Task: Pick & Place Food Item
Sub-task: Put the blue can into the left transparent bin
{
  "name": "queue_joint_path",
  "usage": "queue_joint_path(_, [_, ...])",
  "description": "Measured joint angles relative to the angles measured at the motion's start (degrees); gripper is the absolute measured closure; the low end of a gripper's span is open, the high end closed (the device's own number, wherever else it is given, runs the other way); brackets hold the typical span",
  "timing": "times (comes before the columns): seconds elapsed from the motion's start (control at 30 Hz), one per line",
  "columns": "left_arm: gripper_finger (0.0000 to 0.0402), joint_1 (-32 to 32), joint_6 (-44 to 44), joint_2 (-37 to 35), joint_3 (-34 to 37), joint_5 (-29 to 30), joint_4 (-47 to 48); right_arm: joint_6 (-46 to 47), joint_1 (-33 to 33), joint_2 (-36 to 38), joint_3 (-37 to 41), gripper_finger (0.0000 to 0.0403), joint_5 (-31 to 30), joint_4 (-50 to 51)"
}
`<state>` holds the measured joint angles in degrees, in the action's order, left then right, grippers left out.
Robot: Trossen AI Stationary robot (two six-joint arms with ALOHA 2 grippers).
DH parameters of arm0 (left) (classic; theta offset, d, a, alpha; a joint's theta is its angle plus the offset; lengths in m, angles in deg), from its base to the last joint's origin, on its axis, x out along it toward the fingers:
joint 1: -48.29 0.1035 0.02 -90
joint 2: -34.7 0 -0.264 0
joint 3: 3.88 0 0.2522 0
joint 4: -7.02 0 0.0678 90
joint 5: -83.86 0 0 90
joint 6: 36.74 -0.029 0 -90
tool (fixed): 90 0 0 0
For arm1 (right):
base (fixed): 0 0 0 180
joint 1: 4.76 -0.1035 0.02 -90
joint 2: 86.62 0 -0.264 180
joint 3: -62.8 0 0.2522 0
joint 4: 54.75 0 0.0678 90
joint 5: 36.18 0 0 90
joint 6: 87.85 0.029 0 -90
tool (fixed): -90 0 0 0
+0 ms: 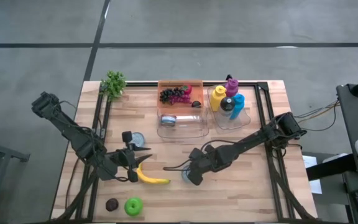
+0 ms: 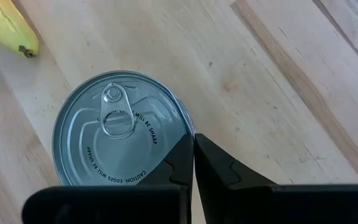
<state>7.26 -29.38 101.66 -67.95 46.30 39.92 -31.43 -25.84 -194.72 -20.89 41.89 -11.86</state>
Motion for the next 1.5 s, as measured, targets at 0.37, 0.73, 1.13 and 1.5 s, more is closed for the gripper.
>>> queue_joint_path(0.37, [0.0295, 0.0, 0.0, 0.0, 0.0, 0.0, 0.0, 0.2, 0.4, 0.0, 0.0, 0.0394, 0.4, -0.1])
queue_joint_path(0.73, [0.0295, 0.0, 0.0, 0.0, 0.0, -0.1, 0.0, 0.6, 1.0, 0.0, 0.0, 0.0388, 3.5, -0.5])
queue_joint_path(1.13, [0.0295, 0.0, 0.0, 0.0, 0.0, -0.1, 0.0, -0.8, 2.1, 0.0, 0.0, 0.029, 5.7, -0.9])
queue_joint_path(1.5, [0.0295, 0.0, 0.0, 0.0, 0.0, 0.1, 0.0, -2.8, 2.0, 1.3, 0.0, 0.0287, 6.0, -0.9])
